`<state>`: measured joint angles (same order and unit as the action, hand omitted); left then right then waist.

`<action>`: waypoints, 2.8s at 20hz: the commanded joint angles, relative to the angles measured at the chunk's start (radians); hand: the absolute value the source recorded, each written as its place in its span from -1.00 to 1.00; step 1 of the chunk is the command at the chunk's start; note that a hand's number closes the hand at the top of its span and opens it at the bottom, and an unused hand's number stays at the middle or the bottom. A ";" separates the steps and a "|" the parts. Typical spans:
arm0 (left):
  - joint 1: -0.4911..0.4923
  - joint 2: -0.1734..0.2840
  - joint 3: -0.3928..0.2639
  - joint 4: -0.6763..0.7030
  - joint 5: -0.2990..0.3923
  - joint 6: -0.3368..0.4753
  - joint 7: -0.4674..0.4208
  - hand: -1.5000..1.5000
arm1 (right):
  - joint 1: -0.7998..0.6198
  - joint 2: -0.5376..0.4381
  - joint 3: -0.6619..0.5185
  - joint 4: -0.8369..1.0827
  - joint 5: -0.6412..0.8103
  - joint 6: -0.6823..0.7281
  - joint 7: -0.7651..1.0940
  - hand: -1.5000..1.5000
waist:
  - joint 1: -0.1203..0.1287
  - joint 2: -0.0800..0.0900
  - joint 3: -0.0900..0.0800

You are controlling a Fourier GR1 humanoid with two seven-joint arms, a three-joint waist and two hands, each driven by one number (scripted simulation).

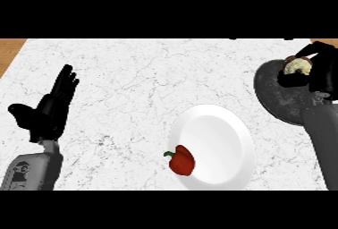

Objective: Pick the cupcake from the plate and place it in the pan

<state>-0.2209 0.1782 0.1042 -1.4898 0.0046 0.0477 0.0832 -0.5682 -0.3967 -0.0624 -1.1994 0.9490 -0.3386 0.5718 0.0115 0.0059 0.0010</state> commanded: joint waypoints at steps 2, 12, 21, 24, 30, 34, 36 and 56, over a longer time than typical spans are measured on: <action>-0.021 -0.008 -0.016 -0.009 -0.013 0.009 0.036 0.00 | -0.030 -0.105 -0.116 0.312 -0.030 -0.139 -0.212 1.00 | 0.017 0.008 0.001; -0.029 -0.015 -0.011 0.026 -0.004 -0.008 -0.016 0.00 | -0.144 -0.117 -0.321 0.712 -0.255 -0.240 -0.572 1.00 | 0.031 0.015 0.005; -0.070 -0.012 -0.005 0.065 0.000 -0.018 -0.023 0.00 | -0.207 -0.157 -0.417 0.926 -0.372 0.040 -0.714 -1.00 | 0.040 0.021 0.004; -0.054 -0.037 -0.034 0.064 -0.033 0.009 -0.015 0.00 | -0.201 -0.146 -0.442 0.935 -0.391 -0.026 -0.798 -1.00 | 0.031 0.015 0.004; -0.061 0.004 0.010 0.077 -0.019 -0.002 -0.024 0.00 | -0.138 -0.103 -0.594 0.846 -0.566 -0.089 -1.018 -1.00 | 0.002 0.004 0.002; -0.022 0.000 0.015 0.035 -0.021 0.013 -0.007 0.00 | -0.078 -0.103 -0.621 0.766 -0.658 0.072 -1.034 -1.00 | -0.021 -0.011 -0.001; -0.010 -0.019 0.015 0.014 -0.025 0.042 0.013 0.00 | -0.012 -0.102 -0.635 0.729 -0.706 0.192 -1.064 -1.00 | -0.033 -0.016 -0.002; 0.017 0.025 0.036 -0.003 -0.003 -0.006 0.028 0.00 | 0.755 0.194 -0.554 -0.515 -0.887 0.477 -0.703 -1.00 | -0.055 -0.015 -0.005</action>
<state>-0.1809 0.1998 0.1499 -1.4995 0.0045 0.0487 0.0911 0.0408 -0.2619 -0.6287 -1.4451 0.0779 0.1265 -0.2508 -0.0536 -0.0158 -0.0050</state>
